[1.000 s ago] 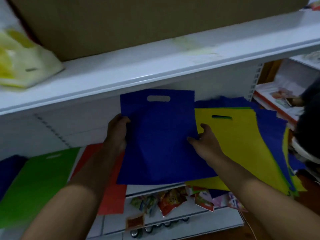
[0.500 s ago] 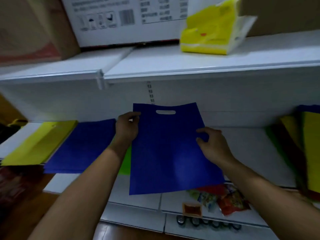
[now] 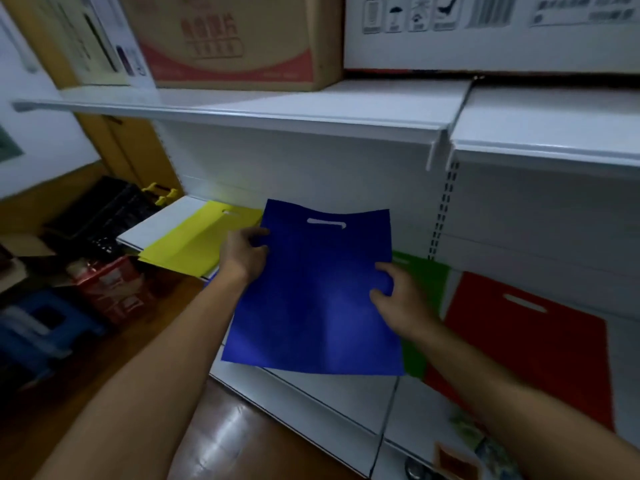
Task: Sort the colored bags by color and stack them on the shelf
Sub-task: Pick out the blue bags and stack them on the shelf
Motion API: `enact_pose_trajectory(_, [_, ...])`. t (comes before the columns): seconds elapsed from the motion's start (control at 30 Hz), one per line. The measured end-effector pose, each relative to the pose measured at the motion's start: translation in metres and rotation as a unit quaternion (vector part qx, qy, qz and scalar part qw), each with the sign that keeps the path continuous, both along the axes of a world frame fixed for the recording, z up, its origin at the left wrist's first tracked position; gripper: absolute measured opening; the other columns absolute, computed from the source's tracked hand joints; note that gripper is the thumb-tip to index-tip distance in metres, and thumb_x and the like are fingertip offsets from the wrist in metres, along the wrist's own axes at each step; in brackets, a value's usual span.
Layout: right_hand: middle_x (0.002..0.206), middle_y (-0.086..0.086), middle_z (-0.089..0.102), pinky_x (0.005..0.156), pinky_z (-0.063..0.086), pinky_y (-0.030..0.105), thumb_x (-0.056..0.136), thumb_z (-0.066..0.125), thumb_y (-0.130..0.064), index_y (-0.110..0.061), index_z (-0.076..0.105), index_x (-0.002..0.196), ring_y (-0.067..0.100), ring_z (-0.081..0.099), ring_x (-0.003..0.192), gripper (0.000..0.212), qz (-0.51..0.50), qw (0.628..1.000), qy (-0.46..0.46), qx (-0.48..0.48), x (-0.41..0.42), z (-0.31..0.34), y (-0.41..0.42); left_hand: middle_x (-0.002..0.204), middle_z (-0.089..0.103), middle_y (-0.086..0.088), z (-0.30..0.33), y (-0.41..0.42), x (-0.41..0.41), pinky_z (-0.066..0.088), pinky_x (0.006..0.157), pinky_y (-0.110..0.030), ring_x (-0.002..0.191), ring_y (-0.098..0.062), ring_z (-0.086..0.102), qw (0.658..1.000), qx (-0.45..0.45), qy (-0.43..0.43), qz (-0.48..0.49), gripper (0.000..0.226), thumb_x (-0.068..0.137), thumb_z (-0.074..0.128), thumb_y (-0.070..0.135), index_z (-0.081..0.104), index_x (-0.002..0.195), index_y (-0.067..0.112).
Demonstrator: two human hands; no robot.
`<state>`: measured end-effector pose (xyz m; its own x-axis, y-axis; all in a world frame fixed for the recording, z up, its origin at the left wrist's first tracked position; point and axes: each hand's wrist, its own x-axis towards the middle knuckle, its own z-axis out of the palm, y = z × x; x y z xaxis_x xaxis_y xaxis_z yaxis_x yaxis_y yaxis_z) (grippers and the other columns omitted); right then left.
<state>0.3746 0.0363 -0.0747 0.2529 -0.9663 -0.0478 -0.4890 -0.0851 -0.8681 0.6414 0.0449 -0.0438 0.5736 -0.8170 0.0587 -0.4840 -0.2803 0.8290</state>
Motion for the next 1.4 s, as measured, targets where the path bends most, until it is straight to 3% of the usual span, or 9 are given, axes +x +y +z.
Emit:
enact_pose_trajectory(0.1, [0.144,0.005,0.045,0.076,0.055,0.032,0.095,0.056,-0.013,-0.018,0.037,0.147,0.020,0.062,0.090,0.057,0.023,1.000,0.004,0.012,0.050,-0.006,-0.016,0.120,0.063,-0.014,-0.004,-0.012,0.048,0.056,0.084,-0.046,0.100,-0.033,0.063,1.000,0.009,-0.026,0.000,0.037,0.090,0.057,0.003,0.062,0.125,0.012])
enact_pose_trajectory(0.33, [0.153,0.007,0.034,0.112,0.037,0.035,0.093,0.059,-0.013,-0.014,0.032,0.150,0.023,0.040,0.135,0.063,0.020,0.997,0.069,0.036,0.157,-0.033,-0.062,0.128,0.059,-0.017,-0.023,-0.074,0.141,0.047,0.093,-0.035,0.114,-0.033,0.058,0.991,0.073,-0.089,-0.072,0.055,0.083,0.058,-0.004,0.050,0.137,0.003])
enact_pose_trajectory(0.43, [0.155,0.006,0.028,0.111,0.029,0.027,0.095,0.058,-0.017,-0.015,0.027,0.152,0.022,0.035,0.138,0.064,0.007,0.993,0.105,0.057,0.182,-0.044,-0.081,0.126,0.061,-0.019,-0.038,-0.102,0.166,0.045,0.092,-0.033,0.112,-0.033,0.059,0.985,0.068,-0.121,-0.099,0.051,0.080,0.058,-0.007,0.057,0.130,0.003])
enact_pose_trajectory(0.53, [0.156,0.006,0.023,0.112,0.025,0.026,0.097,0.057,-0.022,-0.015,0.022,0.152,0.022,0.032,0.139,0.066,0.001,0.987,0.141,0.072,0.193,-0.057,-0.100,0.119,0.065,-0.020,-0.058,-0.127,0.180,0.044,0.091,-0.033,0.109,-0.035,0.061,0.980,0.062,-0.150,-0.119,0.040,0.080,0.061,0.007,0.065,0.120,0.002])
enact_pose_trajectory(0.67, [0.157,0.008,0.019,0.112,0.026,0.027,0.098,0.054,-0.029,-0.014,0.022,0.152,0.024,0.031,0.138,0.064,0.004,0.973,0.214,0.084,0.202,-0.079,-0.118,0.132,0.055,-0.020,-0.091,-0.154,0.185,0.037,0.101,-0.034,0.121,-0.035,0.052,0.963,0.120,-0.173,-0.170,0.042,0.086,0.064,0.009,0.058,0.127,0.001])
enact_pose_trajectory(0.83, [0.161,0.012,0.002,0.117,0.018,0.038,0.099,0.047,-0.038,-0.017,0.035,0.147,0.033,0.014,0.145,0.054,0.017,0.932,0.353,0.075,0.204,-0.098,-0.117,0.133,0.054,-0.018,-0.125,-0.169,0.187,0.034,0.102,-0.034,0.124,-0.033,0.047,0.900,0.238,-0.266,-0.249,0.046,0.091,0.060,0.034,0.057,0.127,0.005])
enact_pose_trajectory(0.97, [0.162,0.010,-0.006,0.119,0.010,0.040,0.099,0.045,-0.039,-0.019,0.028,0.150,0.032,0.004,0.148,0.057,0.029,0.928,0.367,0.063,0.201,-0.102,-0.116,0.126,0.056,-0.017,-0.134,-0.171,0.185,0.035,0.100,-0.037,0.120,-0.034,0.047,0.871,0.259,-0.323,-0.265,0.042,0.091,0.057,0.039,0.059,0.120,0.009])
enact_pose_trajectory(1.17, [0.163,0.005,-0.003,0.119,0.012,0.040,0.099,0.043,-0.044,-0.023,0.010,0.155,0.027,0.006,0.148,0.068,0.016,0.939,0.345,0.009,0.184,-0.082,-0.112,0.137,0.044,-0.011,-0.108,-0.169,0.152,0.040,0.100,-0.046,0.125,-0.037,0.039,0.903,0.184,-0.310,-0.235,0.048,0.089,0.057,0.044,0.052,0.129,0.018])
enact_pose_trajectory(1.4, [0.163,0.004,-0.004,0.119,0.011,0.042,0.099,0.043,-0.043,-0.022,0.004,0.155,0.027,0.007,0.148,0.071,-0.032,0.931,0.361,-0.045,0.110,-0.029,-0.087,0.145,0.042,-0.007,-0.042,-0.154,0.067,0.041,0.103,-0.050,0.128,-0.032,0.044,0.916,0.097,-0.243,-0.303,0.060,0.091,0.051,0.053,0.039,0.142,0.023])
